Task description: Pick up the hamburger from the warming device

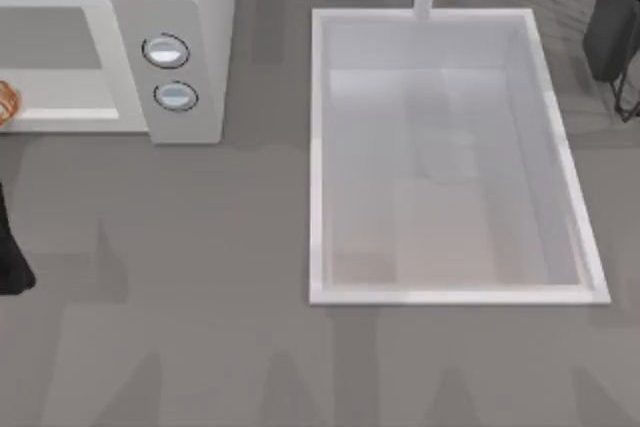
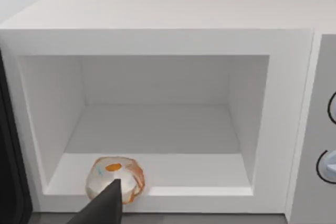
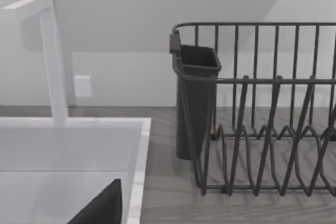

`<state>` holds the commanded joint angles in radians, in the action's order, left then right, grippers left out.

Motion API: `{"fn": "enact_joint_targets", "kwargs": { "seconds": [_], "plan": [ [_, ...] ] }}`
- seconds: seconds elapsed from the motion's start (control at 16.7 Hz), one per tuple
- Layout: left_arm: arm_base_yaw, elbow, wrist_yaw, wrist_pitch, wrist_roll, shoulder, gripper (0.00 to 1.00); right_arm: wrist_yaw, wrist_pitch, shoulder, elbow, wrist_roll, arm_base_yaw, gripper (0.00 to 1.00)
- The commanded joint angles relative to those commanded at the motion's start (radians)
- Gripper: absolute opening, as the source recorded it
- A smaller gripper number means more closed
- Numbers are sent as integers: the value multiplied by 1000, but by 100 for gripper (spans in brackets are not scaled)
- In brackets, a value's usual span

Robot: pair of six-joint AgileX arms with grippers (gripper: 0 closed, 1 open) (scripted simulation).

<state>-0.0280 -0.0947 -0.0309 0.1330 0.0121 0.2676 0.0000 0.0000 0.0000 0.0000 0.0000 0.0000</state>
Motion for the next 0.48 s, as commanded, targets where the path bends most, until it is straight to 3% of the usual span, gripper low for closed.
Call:
{"fn": "enact_joint_targets", "kwargs": {
  "seconds": [0.48],
  "plan": [
    [-74,-252,-82,354,32,713,100,0,0,0,0,0,0,100]
  ]
}}
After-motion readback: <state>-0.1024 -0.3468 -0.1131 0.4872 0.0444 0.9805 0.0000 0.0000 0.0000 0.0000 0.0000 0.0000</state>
